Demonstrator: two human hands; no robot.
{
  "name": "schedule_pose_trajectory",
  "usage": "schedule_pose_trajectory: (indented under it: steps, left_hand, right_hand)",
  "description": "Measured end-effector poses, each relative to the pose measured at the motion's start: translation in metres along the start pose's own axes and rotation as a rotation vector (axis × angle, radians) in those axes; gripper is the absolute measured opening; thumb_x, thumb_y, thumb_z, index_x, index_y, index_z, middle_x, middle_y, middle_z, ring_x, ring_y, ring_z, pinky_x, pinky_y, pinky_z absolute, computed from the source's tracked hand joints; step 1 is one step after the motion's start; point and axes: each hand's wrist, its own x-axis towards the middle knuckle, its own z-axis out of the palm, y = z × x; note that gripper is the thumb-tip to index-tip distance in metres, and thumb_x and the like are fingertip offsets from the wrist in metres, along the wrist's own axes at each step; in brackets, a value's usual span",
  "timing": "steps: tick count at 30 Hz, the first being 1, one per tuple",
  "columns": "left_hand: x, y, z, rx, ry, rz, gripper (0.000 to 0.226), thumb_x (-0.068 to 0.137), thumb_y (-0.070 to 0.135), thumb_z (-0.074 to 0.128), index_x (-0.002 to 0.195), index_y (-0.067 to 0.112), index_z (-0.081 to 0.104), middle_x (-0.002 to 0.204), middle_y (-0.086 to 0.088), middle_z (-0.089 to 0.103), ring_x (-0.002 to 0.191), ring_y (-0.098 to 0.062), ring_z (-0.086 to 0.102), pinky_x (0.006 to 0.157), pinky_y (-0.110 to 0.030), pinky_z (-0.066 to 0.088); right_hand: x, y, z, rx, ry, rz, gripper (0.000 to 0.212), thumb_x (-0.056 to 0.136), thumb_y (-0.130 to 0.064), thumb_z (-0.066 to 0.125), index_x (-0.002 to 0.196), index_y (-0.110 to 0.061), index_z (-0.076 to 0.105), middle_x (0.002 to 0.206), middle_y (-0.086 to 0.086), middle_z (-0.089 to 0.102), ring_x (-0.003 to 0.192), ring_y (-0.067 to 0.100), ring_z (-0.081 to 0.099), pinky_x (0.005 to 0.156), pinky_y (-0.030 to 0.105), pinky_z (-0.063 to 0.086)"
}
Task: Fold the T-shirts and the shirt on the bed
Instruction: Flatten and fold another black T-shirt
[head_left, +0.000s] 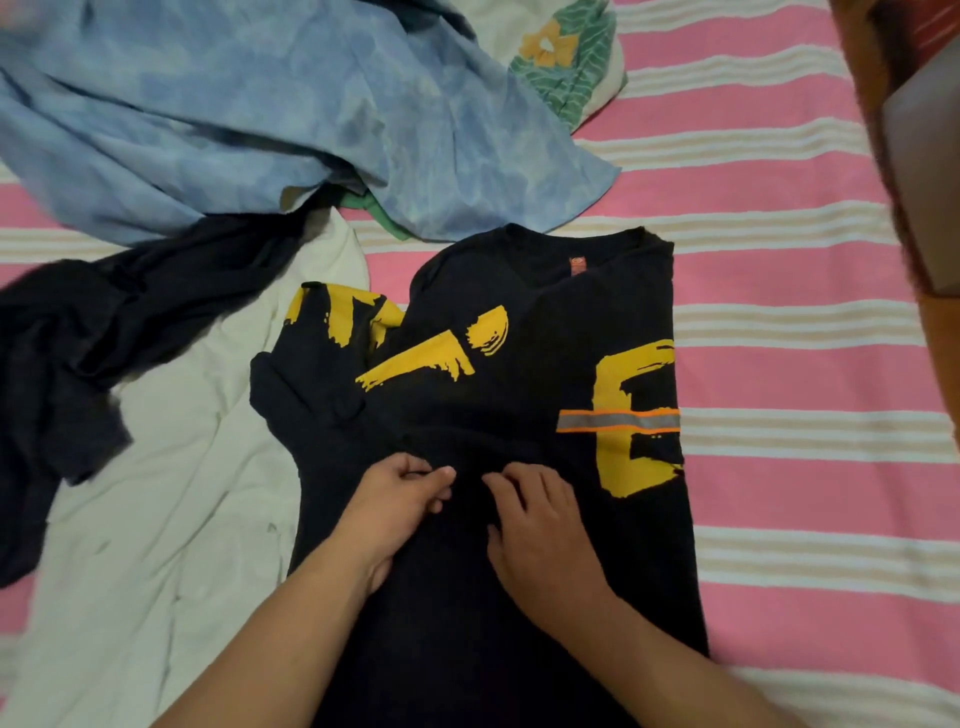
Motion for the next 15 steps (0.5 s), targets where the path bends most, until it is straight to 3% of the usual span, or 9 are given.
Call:
schedule_pose_trajectory:
  steps: [4,8,10,12,15]
  left_hand:
    - [-0.022,-0.002,0.007,-0.155,0.090,-0.016,0.025,0.094,0.016,0.062,0.070,0.018,0.055,0.067,-0.001,0.052,0.067,-0.016,0.053,0.073,-0.036,0.047]
    - [-0.052,-0.015,0.007,-0.210,0.003,-0.115,0.025,0.091,0.012,0.057,0.066,0.016,0.056,0.083,-0.006,0.067,0.086,-0.022,0.067,0.085,-0.040,0.056]
    - [-0.055,-0.019,0.008,-0.093,0.040,-0.159,0.017,0.094,0.021,0.056,0.081,0.012,0.062,0.096,-0.007,0.072,0.089,-0.023,0.068,0.084,-0.040,0.056]
    - [-0.044,-0.020,0.004,0.026,0.219,-0.102,0.020,0.098,0.029,0.057,0.101,0.010,0.063,0.102,-0.011,0.072,0.089,-0.024,0.068,0.087,-0.044,0.057]
    - [-0.016,-0.004,-0.007,-0.047,0.348,0.012,0.036,0.095,0.034,0.063,0.120,0.008,0.059,0.098,-0.008,0.068,0.088,-0.021,0.067,0.087,-0.045,0.057]
  right_hand:
    - [-0.003,-0.013,-0.009,0.026,0.038,0.086,0.065,0.078,-0.028,0.075,0.137,-0.019,0.051,0.134,0.007,0.050,0.125,0.027,0.047,0.107,0.044,0.045]
    - [-0.006,-0.022,-0.014,-0.006,0.034,-0.023,0.062,0.083,-0.033,0.069,0.139,-0.018,0.048,0.135,0.007,0.050,0.127,0.029,0.046,0.115,0.048,0.035]
    - [-0.005,-0.022,-0.009,-0.046,-0.008,-0.030,0.056,0.085,-0.037,0.067,0.135,-0.018,0.052,0.128,0.006,0.053,0.124,0.029,0.048,0.119,0.049,0.027]
    - [-0.004,-0.022,-0.006,-0.082,-0.033,-0.040,0.049,0.086,-0.037,0.067,0.129,-0.015,0.058,0.119,0.006,0.055,0.119,0.029,0.049,0.121,0.050,0.024]
    - [-0.003,-0.024,0.004,-0.122,-0.009,-0.121,0.048,0.088,-0.027,0.066,0.132,-0.010,0.058,0.122,0.009,0.056,0.121,0.031,0.049,0.120,0.050,0.028]
